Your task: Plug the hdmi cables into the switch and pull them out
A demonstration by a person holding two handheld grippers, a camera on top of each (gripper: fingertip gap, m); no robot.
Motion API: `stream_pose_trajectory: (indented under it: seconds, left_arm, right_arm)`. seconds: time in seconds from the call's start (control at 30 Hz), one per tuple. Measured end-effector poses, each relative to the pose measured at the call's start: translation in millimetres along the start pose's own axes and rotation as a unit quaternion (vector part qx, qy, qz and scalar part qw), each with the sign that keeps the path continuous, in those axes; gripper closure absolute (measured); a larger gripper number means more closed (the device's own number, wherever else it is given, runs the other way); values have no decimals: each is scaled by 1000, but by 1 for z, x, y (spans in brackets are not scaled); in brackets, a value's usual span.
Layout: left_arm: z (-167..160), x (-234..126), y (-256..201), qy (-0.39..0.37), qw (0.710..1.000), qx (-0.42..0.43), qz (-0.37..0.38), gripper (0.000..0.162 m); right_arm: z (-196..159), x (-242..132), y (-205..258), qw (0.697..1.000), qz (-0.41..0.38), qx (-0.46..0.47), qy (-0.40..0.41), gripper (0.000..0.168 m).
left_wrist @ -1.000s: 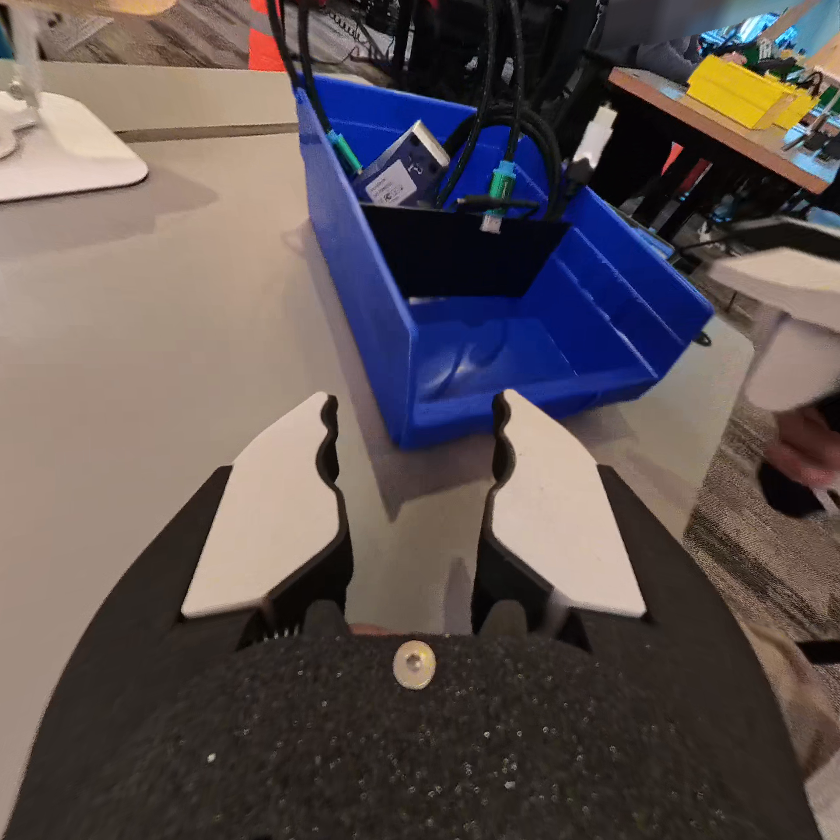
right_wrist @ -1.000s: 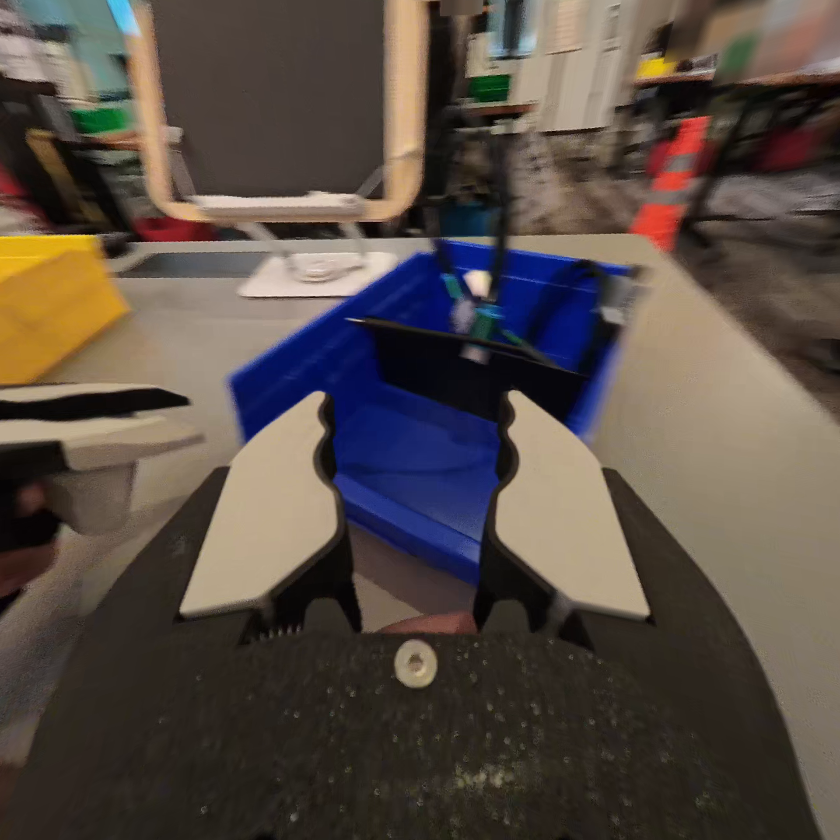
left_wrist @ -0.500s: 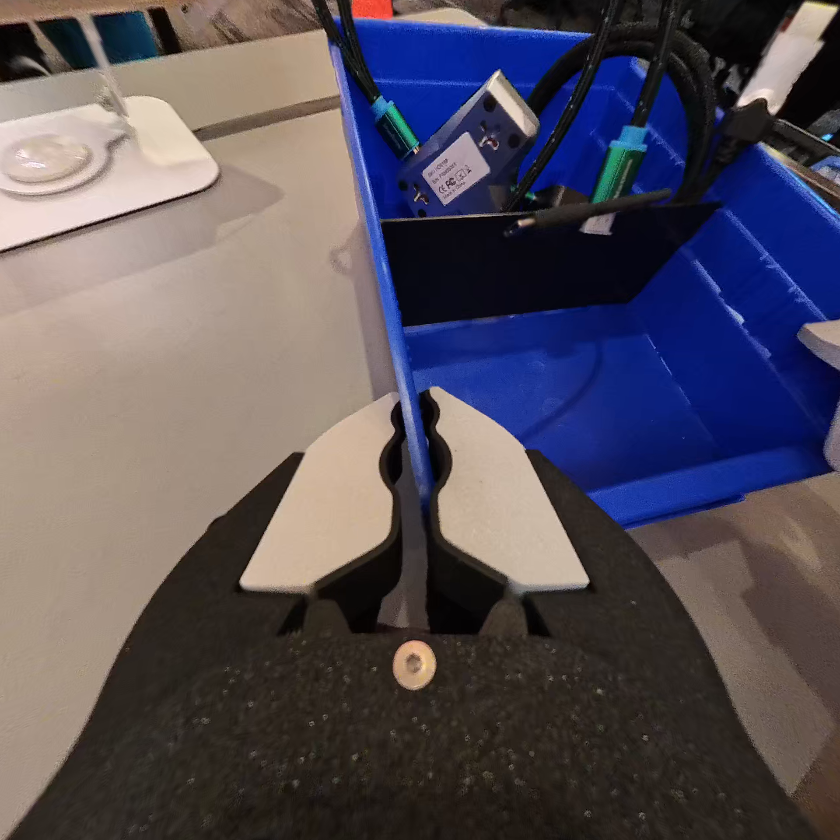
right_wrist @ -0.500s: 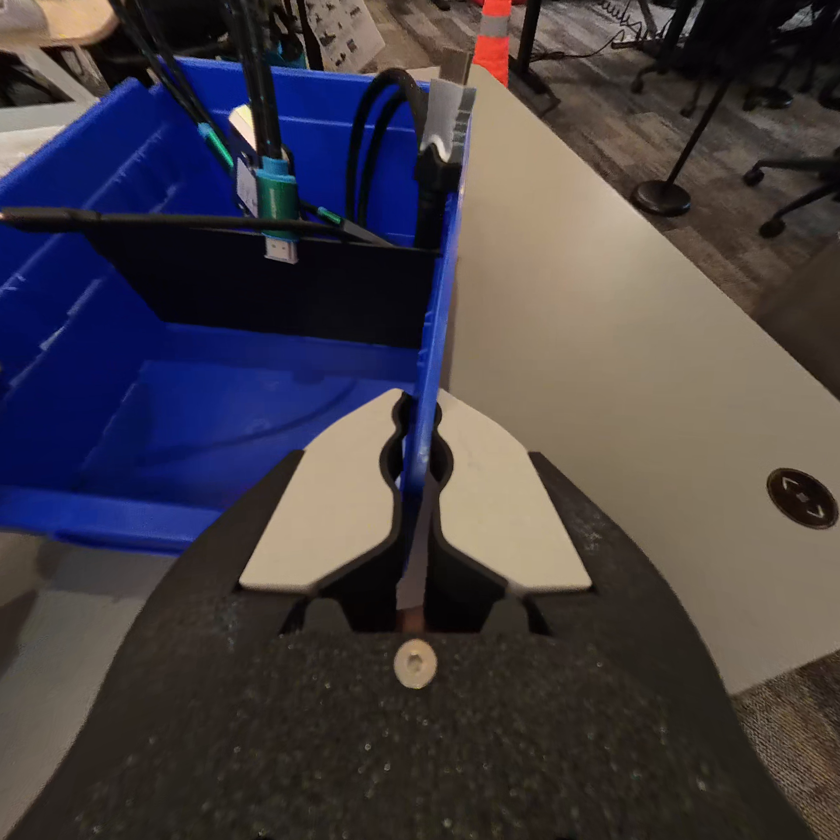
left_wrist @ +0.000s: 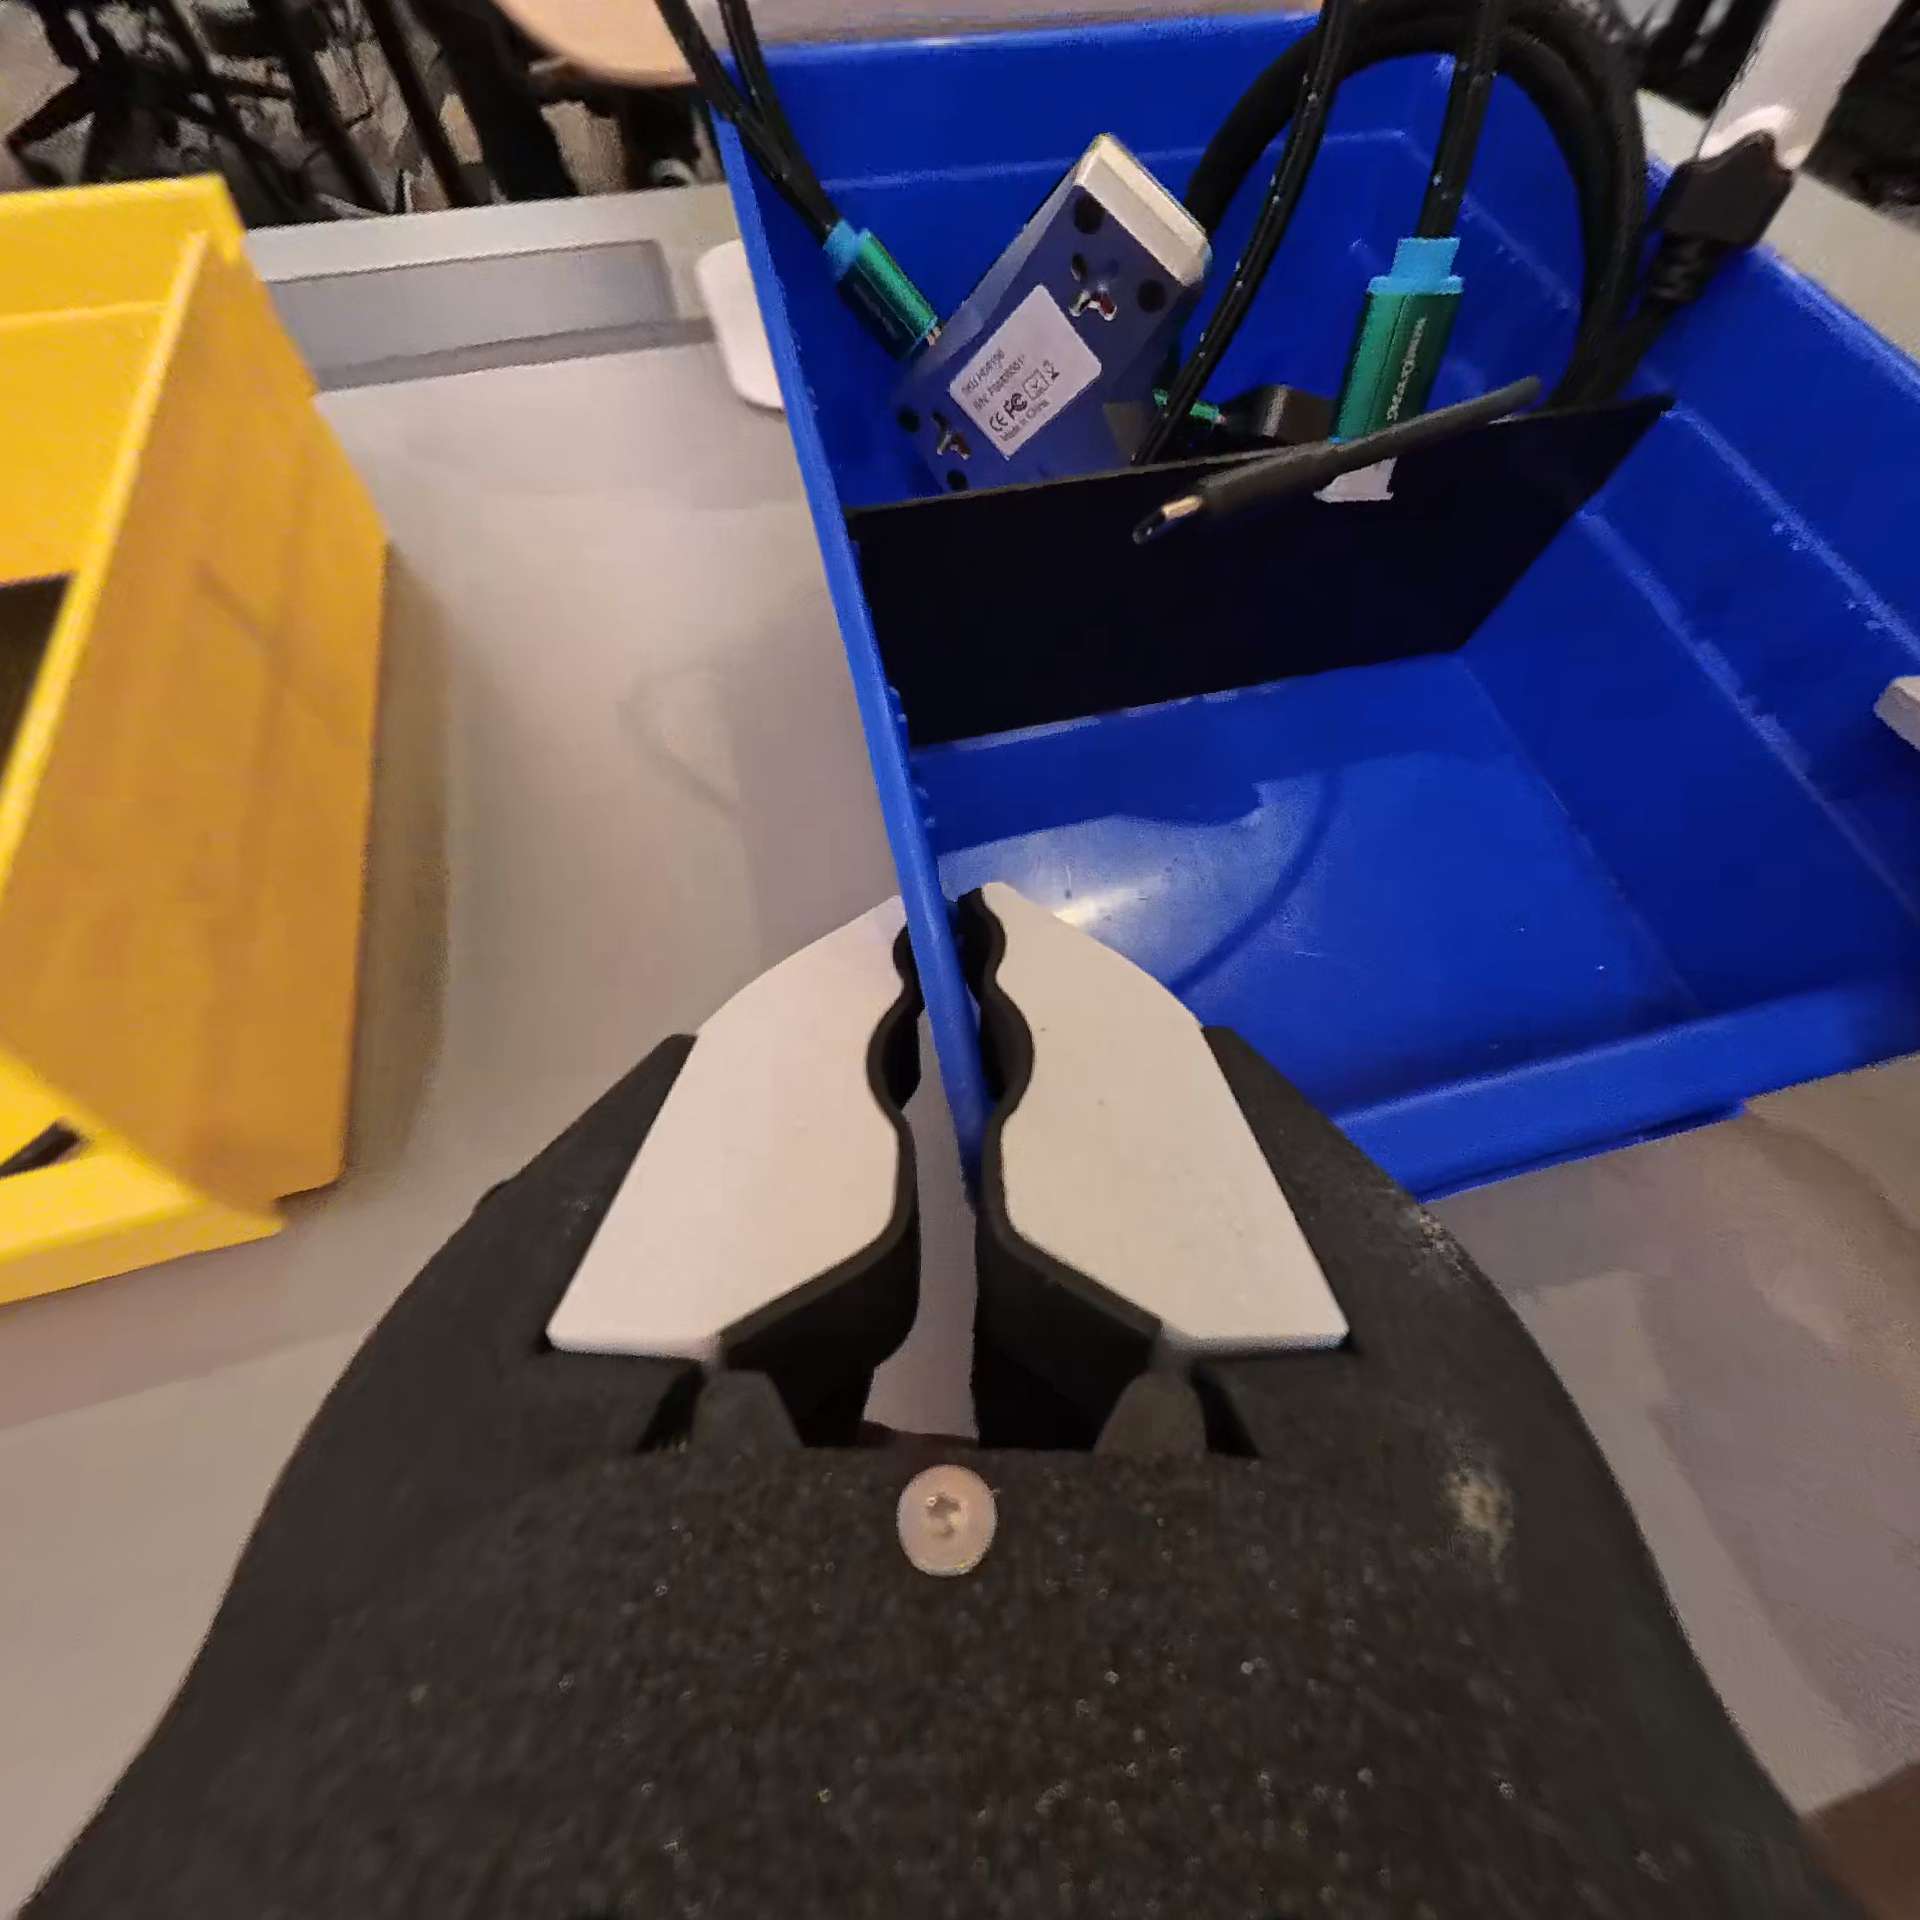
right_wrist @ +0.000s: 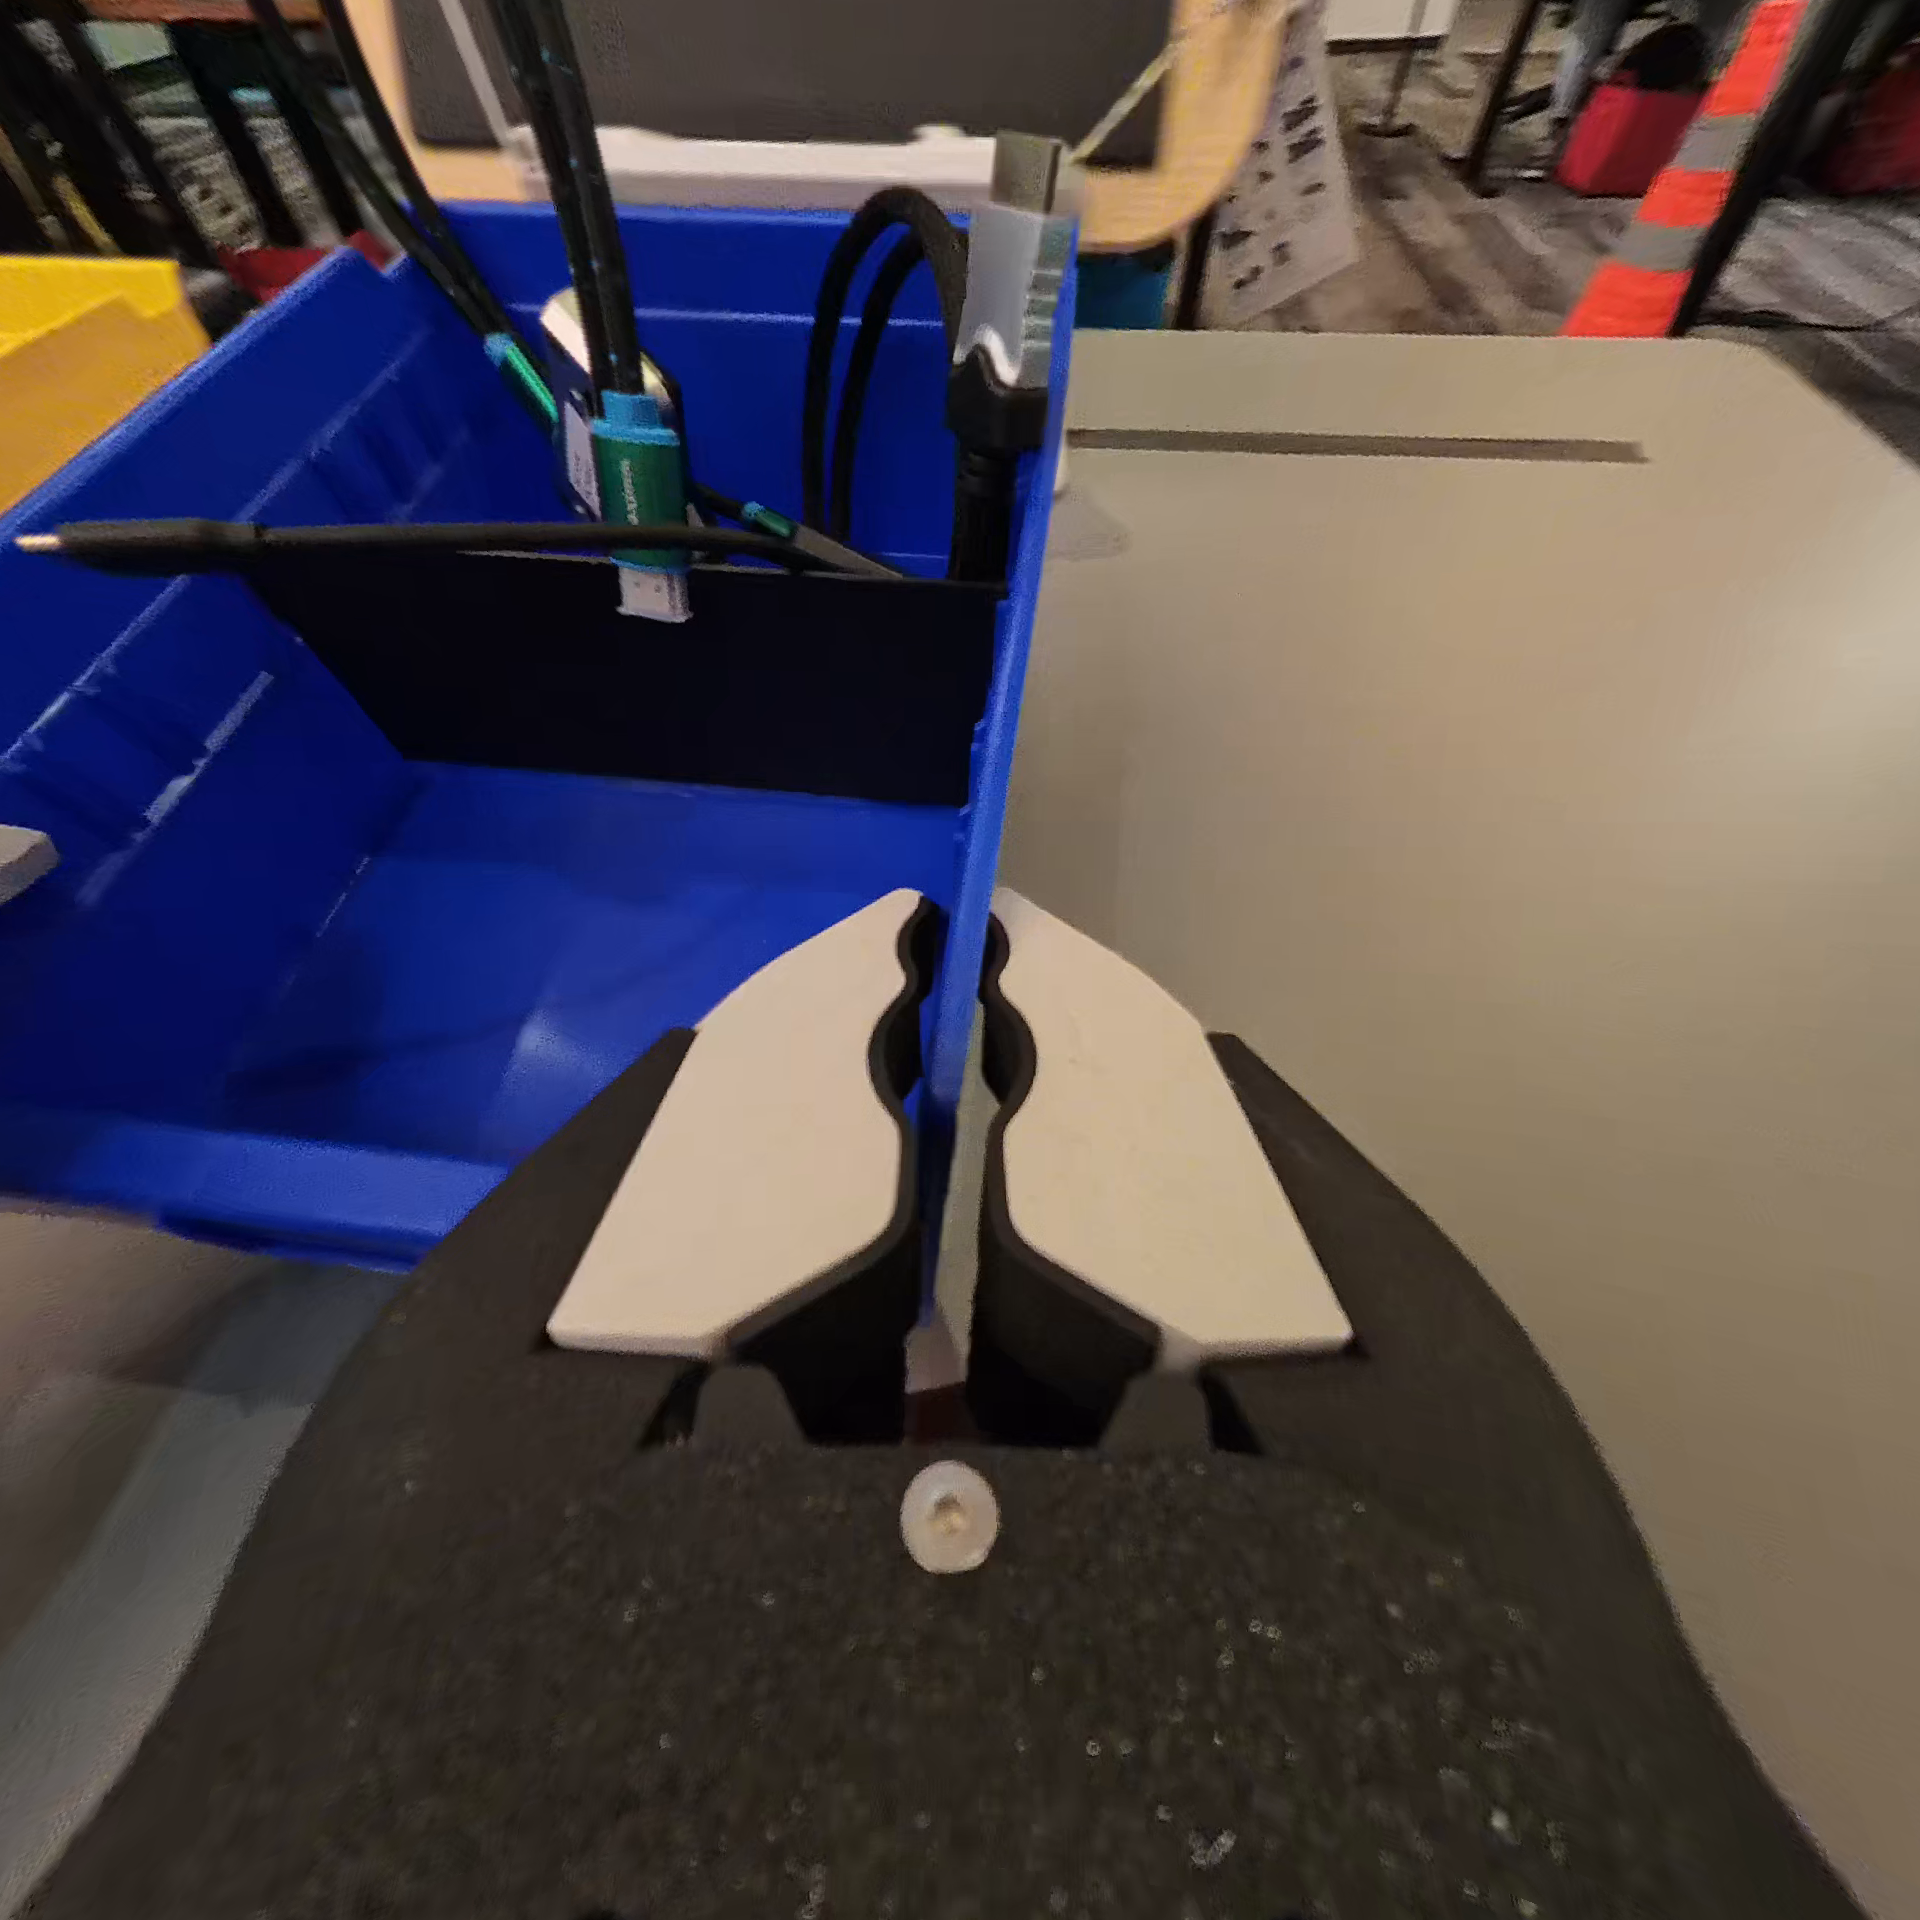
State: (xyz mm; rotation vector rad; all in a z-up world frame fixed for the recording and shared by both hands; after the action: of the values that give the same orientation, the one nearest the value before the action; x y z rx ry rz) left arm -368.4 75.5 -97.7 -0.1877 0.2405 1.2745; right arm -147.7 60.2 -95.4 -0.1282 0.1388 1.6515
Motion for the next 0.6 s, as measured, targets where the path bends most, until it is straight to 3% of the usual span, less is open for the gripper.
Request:
stream_pose_trajectory:
  seconds: [0.17,0.3,0.47,0.57,0.6]
  left_arm:
    - [-11,0,39,23,999,-14,26,157]
    - [-12,-9,50,36,999,-34,5,151]
    - [9,-74,77,-35,987,-143,-63,130]
    - [4,-107,149,-36,995,-89,41,99]
    - [-2,-114,180,-20,994,-69,83,96]
  right_arm:
    - [-7,30,37,999,42,-6,30,163]
    - [-11,31,47,998,66,10,21,162]
    - [-11,-1,39,983,173,-50,28,145]
    - [-17,-27,24,972,217,-76,51,141]
    - [-19,-33,20,969,230,-69,65,141]
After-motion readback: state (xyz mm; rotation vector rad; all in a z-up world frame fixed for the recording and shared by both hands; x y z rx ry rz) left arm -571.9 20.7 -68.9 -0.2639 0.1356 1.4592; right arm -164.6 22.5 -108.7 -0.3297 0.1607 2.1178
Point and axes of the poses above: each gripper's, where its closed fingertips meet, x out along the fingers, z out of its top, y = z × x across the jaws, the point moved 7 cm from there along -x, back along the fingers, and after that the axes turned 12 degrees about -y, right-handed, at the moved point
